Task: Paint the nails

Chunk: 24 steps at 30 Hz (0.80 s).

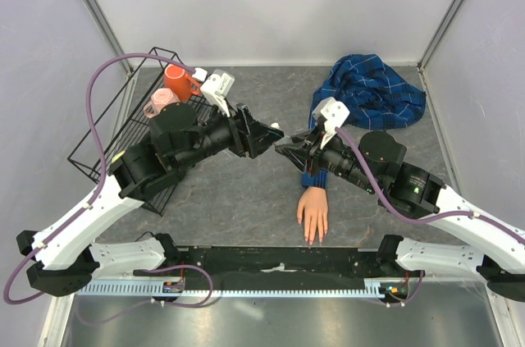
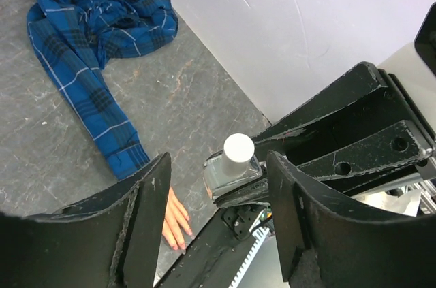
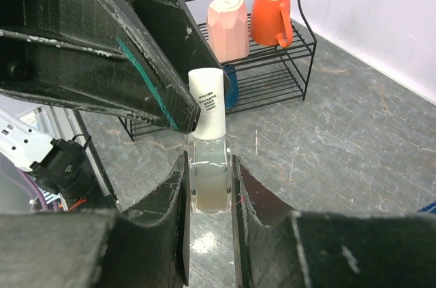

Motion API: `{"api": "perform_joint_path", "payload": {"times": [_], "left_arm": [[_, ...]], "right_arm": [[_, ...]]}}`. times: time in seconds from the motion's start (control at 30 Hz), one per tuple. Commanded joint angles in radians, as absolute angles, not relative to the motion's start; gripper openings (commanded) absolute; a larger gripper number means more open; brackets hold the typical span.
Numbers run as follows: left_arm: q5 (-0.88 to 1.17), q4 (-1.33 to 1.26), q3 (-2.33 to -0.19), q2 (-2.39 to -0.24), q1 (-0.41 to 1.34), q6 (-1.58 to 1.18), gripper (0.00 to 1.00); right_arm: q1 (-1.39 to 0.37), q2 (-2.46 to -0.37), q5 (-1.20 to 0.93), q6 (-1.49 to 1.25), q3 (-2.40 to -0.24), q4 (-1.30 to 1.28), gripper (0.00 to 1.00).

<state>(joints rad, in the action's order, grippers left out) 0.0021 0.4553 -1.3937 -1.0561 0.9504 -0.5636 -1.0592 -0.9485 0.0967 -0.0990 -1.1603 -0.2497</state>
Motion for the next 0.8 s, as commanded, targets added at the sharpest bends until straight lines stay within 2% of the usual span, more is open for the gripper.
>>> {"api": "perform_joint_path", "payload": {"times": [0.0,0.13,0.2,0.27,0.3,0.33,0.43,0.53,0.63,0.7,0.77], "left_arm": [[-0.009,0.382,-1.41,-1.055,0.951,-0.589,0.62],[0.023,0.373,-1.419,-1.071,0.951,-0.58,0.52],[0.054,0.361,-1.416,-1.077,0.95,-0.574,0.51],[0.089,0.347,-1.407,-1.077,0.951,-0.565,0.43],[0.097,0.345,-1.407,-1.077,0.951,-0.554,0.38],[0.103,0.345,-1.404,-1.077,0.95,-0.548,0.26],[0.124,0.345,-1.39,-1.069,0.951,-0.531,0.02],[0.227,0.273,-1.347,-1.054,0.951,-0.491,0.02],[0.485,0.189,-1.273,-1.04,0.951,-0.443,0.02],[0.624,0.067,-1.232,-1.031,0.951,-0.42,0.02],[0.845,-0.103,-1.149,-1.009,0.951,-0.413,0.02]], "right_arm": [[-1.058,-0.942,0.117,-0.084,-1.198,-0.218,0.0],[-1.058,-0.946,0.114,-0.086,-1.204,-0.216,0.0],[-1.058,-0.948,0.11,-0.089,-1.207,-0.216,0.0],[-1.058,-0.951,0.104,-0.09,-1.209,-0.215,0.0],[-1.058,-0.951,0.103,-0.092,-1.21,-0.215,0.0],[-1.058,-0.951,0.1,-0.092,-1.21,-0.216,0.0],[-1.058,-0.939,0.081,-0.097,-1.206,-0.213,0.0],[-1.058,-0.914,0.051,-0.101,-1.192,-0.198,0.0],[-1.057,-0.876,0.005,-0.11,-1.169,-0.173,0.0],[-1.058,-0.847,-0.091,-0.135,-1.158,-0.141,0.0],[-1.058,-0.822,-0.167,-0.164,-1.131,-0.083,0.0]]}}
